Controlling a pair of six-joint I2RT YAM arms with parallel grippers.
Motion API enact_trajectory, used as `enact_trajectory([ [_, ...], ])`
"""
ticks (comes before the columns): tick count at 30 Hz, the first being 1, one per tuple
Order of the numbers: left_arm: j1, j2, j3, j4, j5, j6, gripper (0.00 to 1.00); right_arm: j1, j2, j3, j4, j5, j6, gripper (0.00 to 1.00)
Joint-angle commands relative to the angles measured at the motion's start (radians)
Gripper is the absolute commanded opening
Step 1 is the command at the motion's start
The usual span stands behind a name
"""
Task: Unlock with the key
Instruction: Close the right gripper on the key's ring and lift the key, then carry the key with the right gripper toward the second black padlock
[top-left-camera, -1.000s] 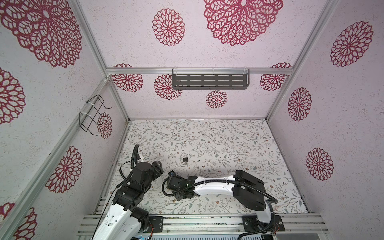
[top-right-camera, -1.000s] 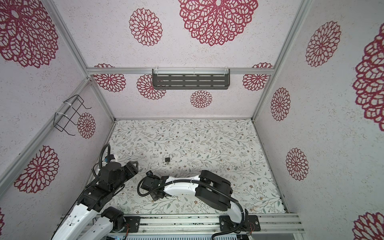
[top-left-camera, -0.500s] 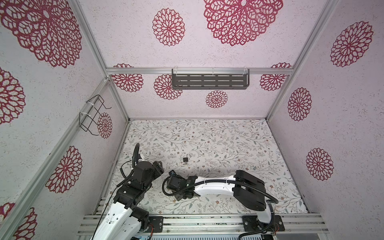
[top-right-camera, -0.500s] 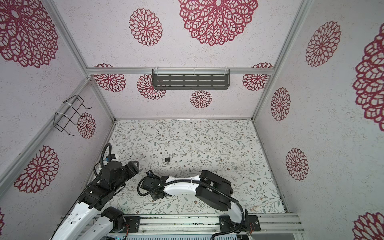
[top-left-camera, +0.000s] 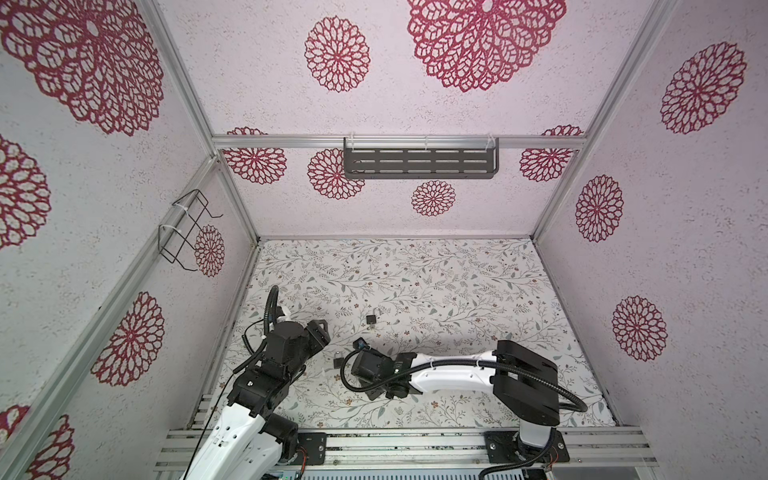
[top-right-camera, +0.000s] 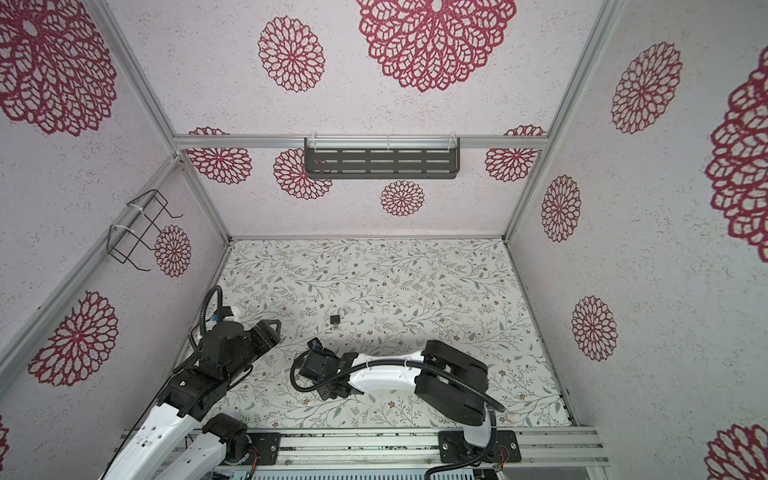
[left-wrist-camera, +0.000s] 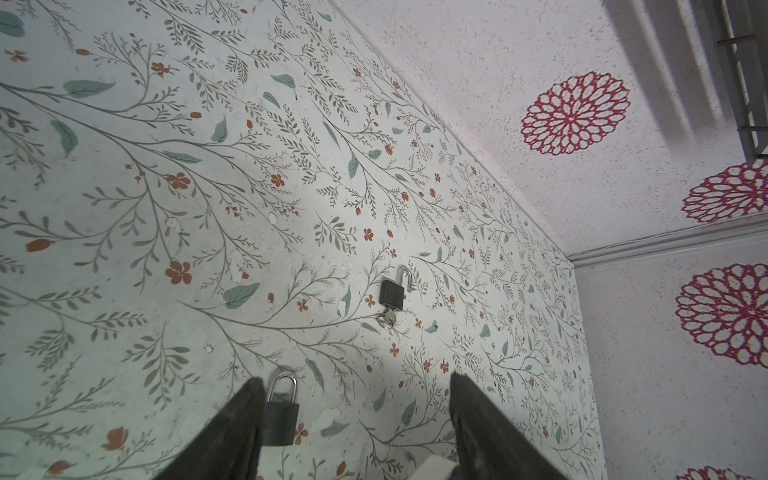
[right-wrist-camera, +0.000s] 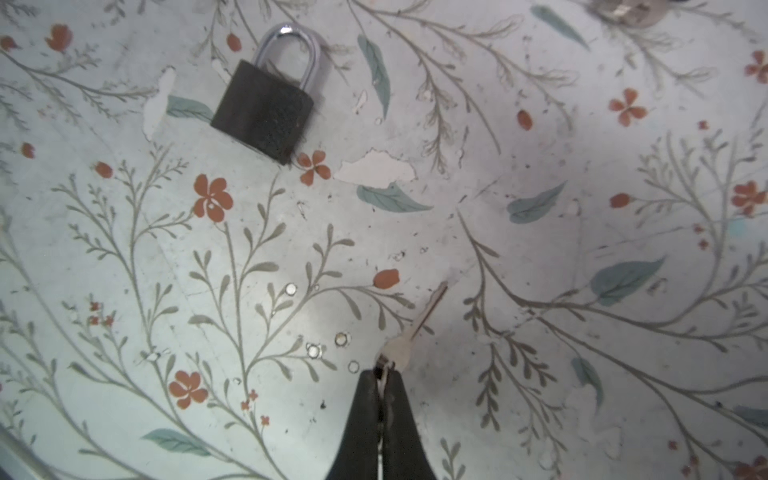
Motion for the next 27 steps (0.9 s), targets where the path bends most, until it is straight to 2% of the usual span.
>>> enact_trajectory([
  [1,0.013,0.004,-0.013,0.047,0.035,-0.019,0.73,-0.023,-0.1,-0.042,0.08,0.008,-0.054,0.02],
  [11,0.012,0.079,-0.008,0.203,0.22,0.017,0.69,-0.039,-0.314,-0.172,0.177,0.056,-0.227,0.02],
  [20,-0.017,0.159,-0.033,0.46,0.424,0.048,0.63,-0.046,-0.474,-0.254,0.246,0.039,-0.346,0.02],
  [27,-0.12,0.243,0.012,0.517,0.443,0.118,0.62,-0.07,-0.583,-0.313,0.306,0.009,-0.377,0.02],
])
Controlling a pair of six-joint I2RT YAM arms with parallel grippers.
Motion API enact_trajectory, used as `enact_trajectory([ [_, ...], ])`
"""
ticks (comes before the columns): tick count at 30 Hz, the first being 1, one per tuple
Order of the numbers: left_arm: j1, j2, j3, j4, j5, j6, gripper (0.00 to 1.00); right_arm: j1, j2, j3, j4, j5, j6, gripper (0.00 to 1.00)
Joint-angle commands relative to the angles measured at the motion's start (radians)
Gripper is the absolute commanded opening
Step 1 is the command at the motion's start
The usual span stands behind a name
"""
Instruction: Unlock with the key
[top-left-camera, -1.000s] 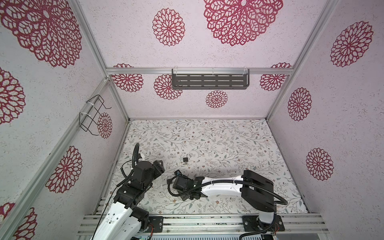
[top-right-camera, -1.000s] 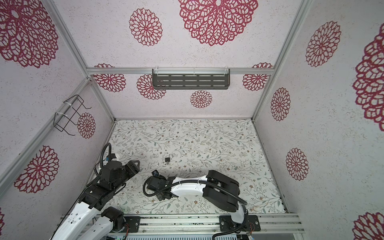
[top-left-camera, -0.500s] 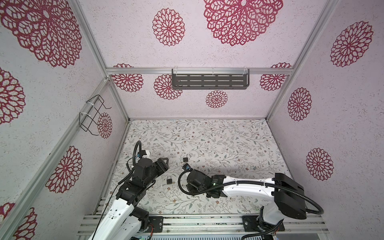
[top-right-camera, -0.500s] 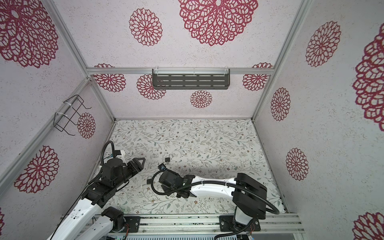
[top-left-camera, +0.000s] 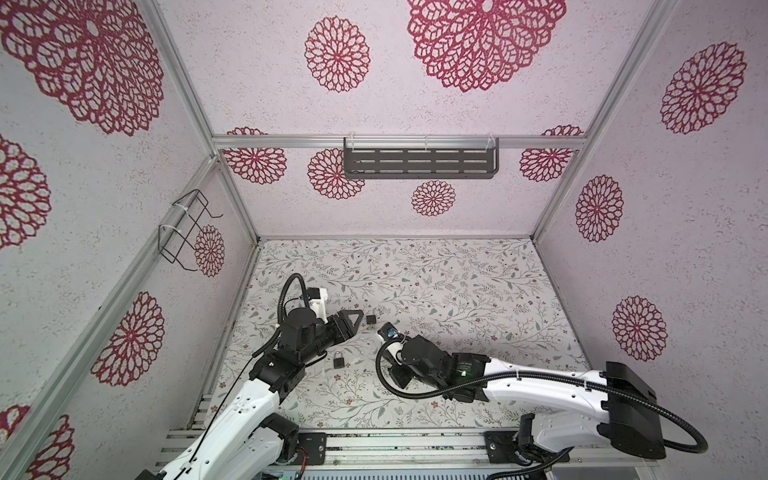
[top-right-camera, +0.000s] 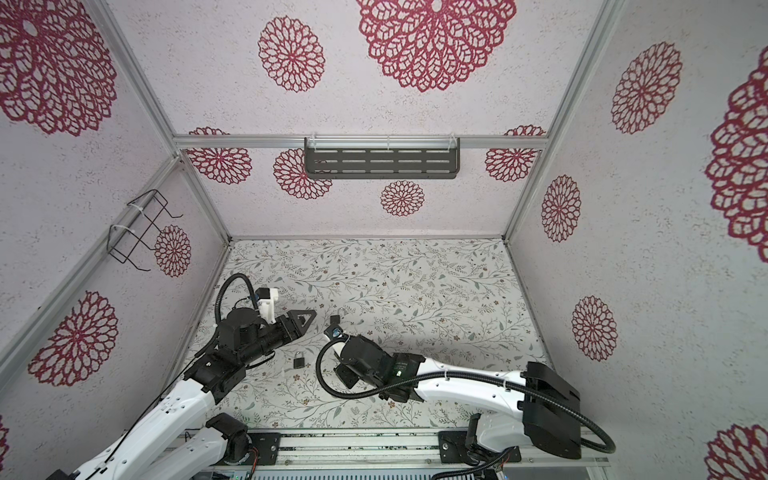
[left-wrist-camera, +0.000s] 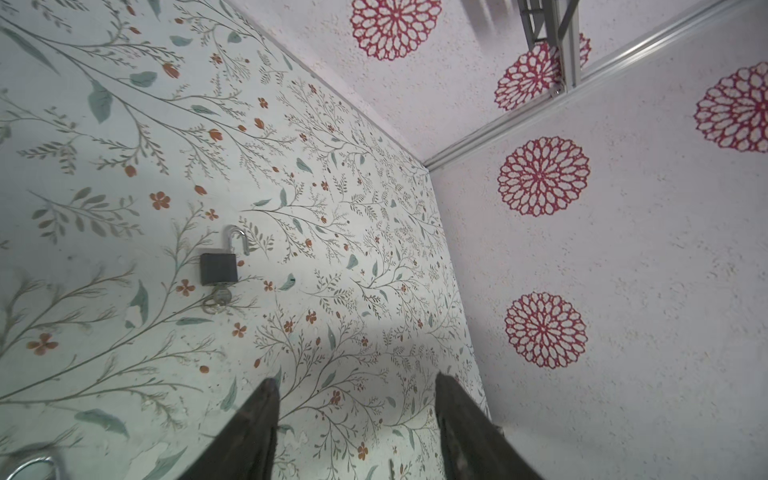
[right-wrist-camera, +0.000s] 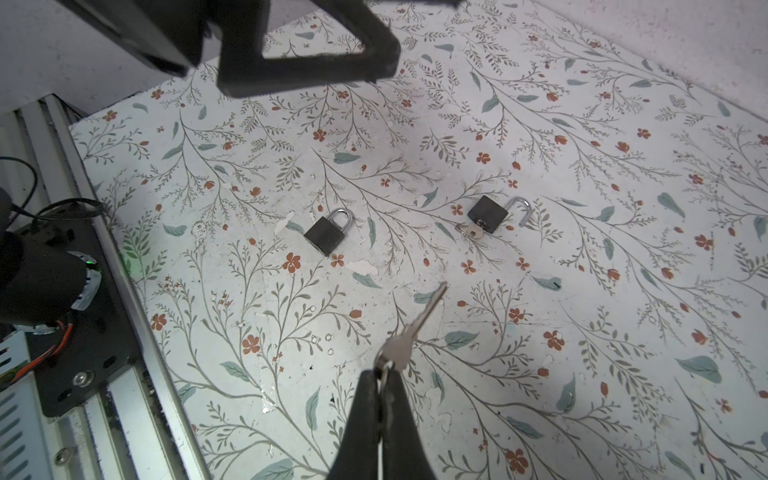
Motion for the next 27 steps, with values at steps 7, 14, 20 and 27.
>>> enact_trajectory([
  [7,-0.094,0.118,0.054,0.147,0.088,0.059,0.59,-0.052,-0.101,-0.027,0.113,-0.017,-0.074,0.03],
  [14,-0.136,0.175,0.079,0.175,0.109,0.06,0.57,-0.06,-0.088,0.001,0.106,0.008,-0.109,0.03],
  [20,-0.149,0.201,0.083,0.172,0.108,0.055,0.53,-0.066,-0.077,0.016,0.115,0.014,-0.131,0.04],
  [27,-0.153,0.225,0.092,0.175,0.129,0.056,0.46,-0.068,-0.053,0.038,0.123,0.02,-0.149,0.05],
])
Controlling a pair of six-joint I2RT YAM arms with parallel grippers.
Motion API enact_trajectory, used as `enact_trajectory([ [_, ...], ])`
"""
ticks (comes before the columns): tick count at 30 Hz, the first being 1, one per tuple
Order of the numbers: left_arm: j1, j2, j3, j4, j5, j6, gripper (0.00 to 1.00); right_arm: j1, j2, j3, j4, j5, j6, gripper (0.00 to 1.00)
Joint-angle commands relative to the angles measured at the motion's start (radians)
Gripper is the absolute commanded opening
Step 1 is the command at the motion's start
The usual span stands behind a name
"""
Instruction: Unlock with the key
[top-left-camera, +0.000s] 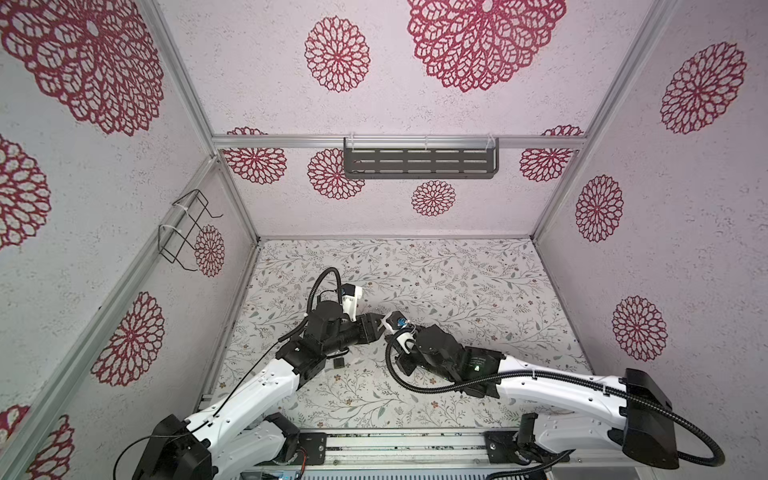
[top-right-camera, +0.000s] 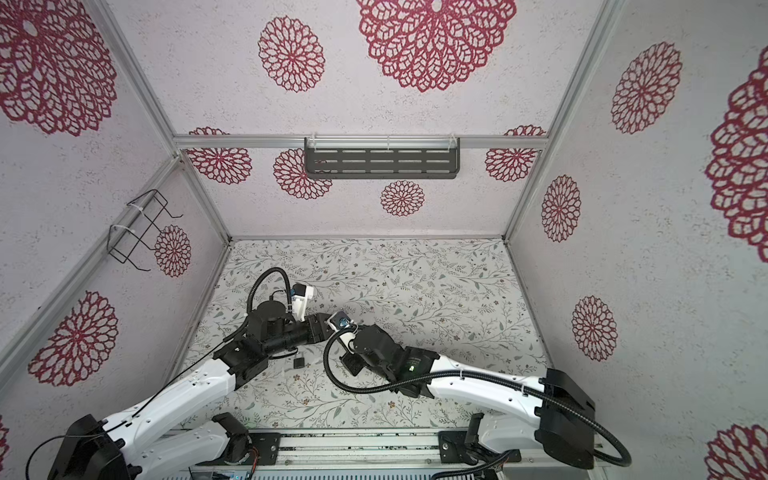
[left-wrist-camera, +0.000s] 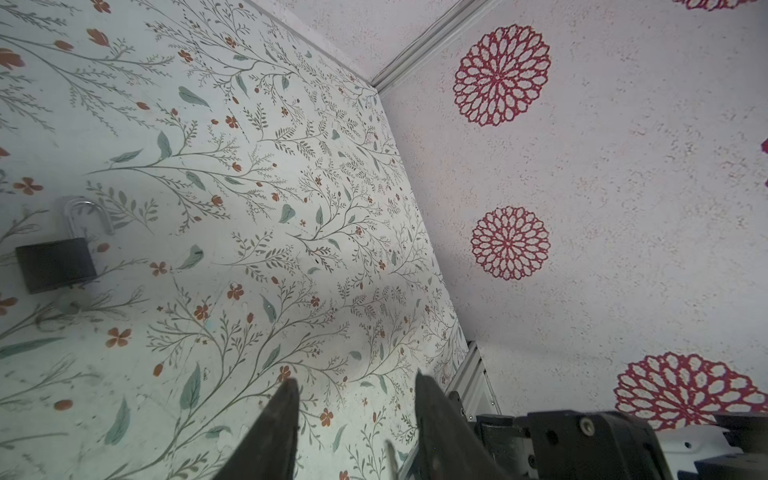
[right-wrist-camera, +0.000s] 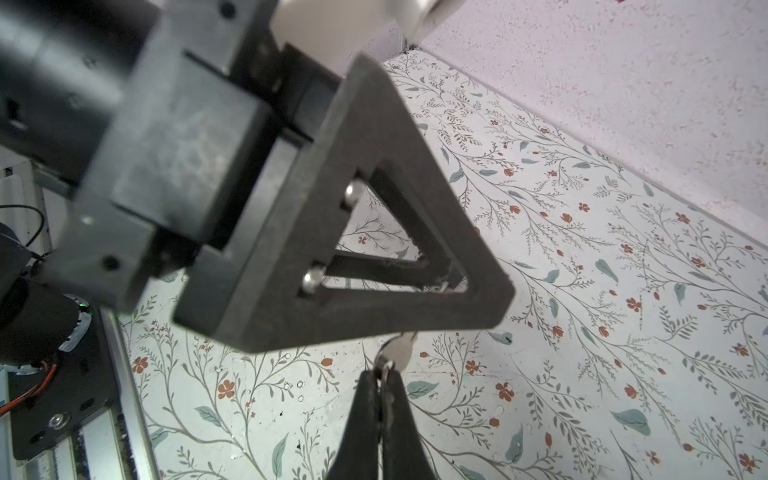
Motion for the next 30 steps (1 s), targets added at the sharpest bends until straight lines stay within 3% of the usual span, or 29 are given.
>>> enact_trajectory([
  [1,-0.01,0.013,0.032,0.024,0.024,0.014,0.45,-0.005,0.012,0.05,0.032,0.031,-0.033,0.05],
  [22,-0.011,0.01,0.039,0.009,-0.008,0.034,0.11,-0.01,0.058,0.08,0.013,0.024,-0.043,0.06],
  [30,-0.011,-0.004,0.04,0.003,-0.019,0.041,0.0,-0.011,0.048,0.083,0.005,0.03,-0.045,0.11],
])
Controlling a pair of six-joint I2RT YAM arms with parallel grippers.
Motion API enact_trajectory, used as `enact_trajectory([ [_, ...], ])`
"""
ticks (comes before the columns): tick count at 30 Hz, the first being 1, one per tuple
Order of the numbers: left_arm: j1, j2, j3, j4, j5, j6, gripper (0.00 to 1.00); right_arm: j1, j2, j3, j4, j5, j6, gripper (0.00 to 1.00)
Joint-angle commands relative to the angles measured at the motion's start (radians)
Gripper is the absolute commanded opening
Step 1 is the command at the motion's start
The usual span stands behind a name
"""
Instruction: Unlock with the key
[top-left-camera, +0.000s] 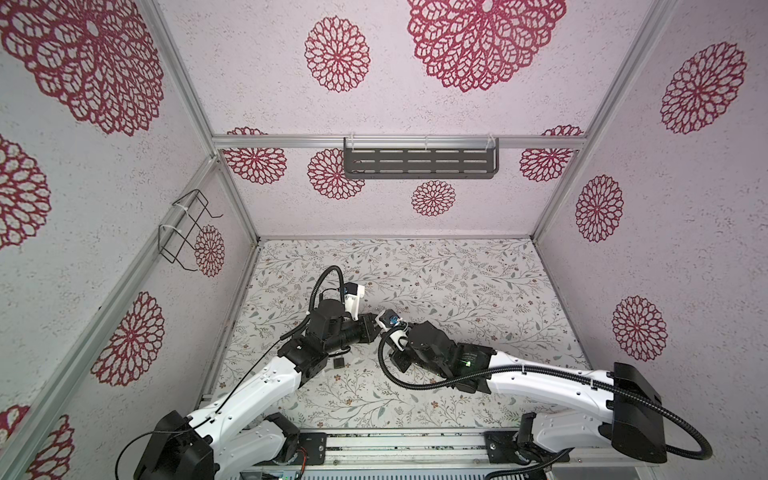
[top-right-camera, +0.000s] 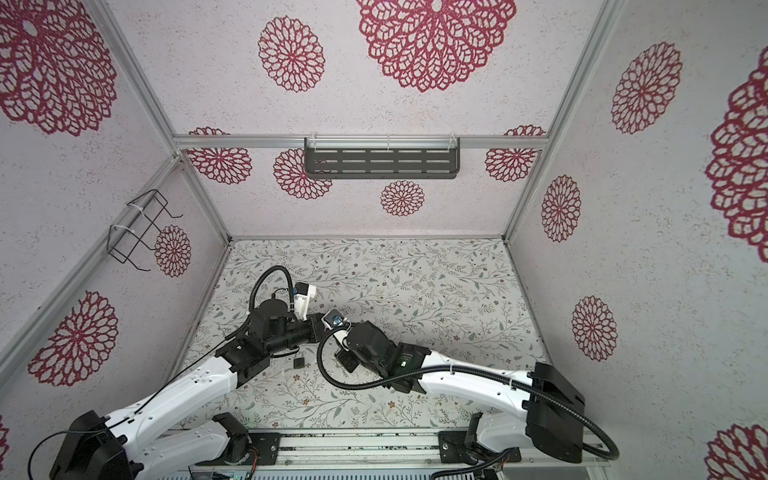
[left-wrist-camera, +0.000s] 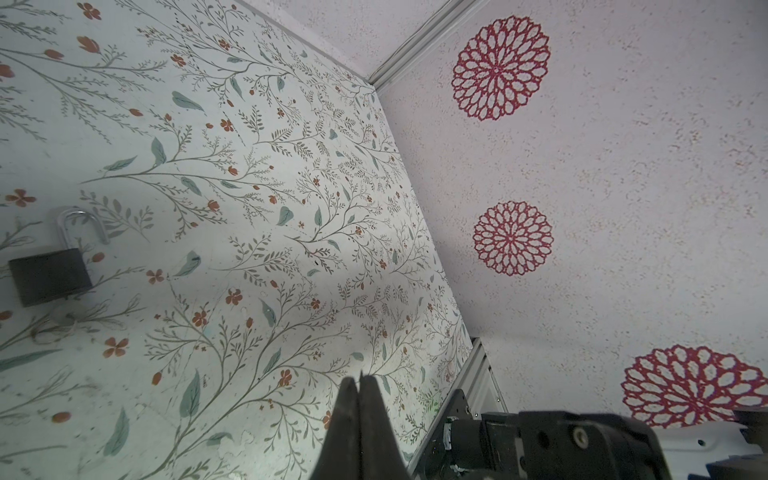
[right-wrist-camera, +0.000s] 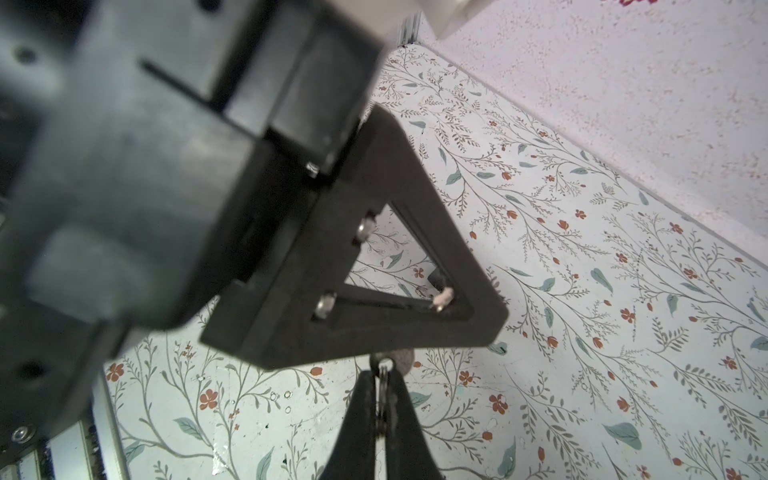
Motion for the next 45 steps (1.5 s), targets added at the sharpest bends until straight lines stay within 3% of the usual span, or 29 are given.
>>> enact_trajectory([
  [1,-0.004,-0.019,0.023,0.003,-0.011,0.018,0.0,-0.005,-0.015,0.035,0.01,0.021,-0.013,0.13],
  [10,-0.003,-0.044,0.037,0.013,-0.063,0.053,0.0,-0.012,-0.082,0.028,-0.005,-0.023,0.028,0.41],
  [16,-0.003,-0.065,0.017,0.127,-0.086,0.1,0.0,-0.117,-0.177,-0.044,0.076,-0.289,0.219,0.46],
  [23,-0.003,-0.065,-0.033,0.364,-0.079,0.094,0.0,-0.244,-0.222,-0.165,0.388,-0.582,0.494,0.45],
  [32,-0.005,-0.067,-0.047,0.466,-0.021,0.087,0.0,-0.323,-0.146,-0.2,0.663,-0.703,0.658,0.38],
  [45,-0.005,-0.06,-0.064,0.529,0.012,0.084,0.0,-0.355,-0.069,-0.186,0.762,-0.767,0.71,0.26],
])
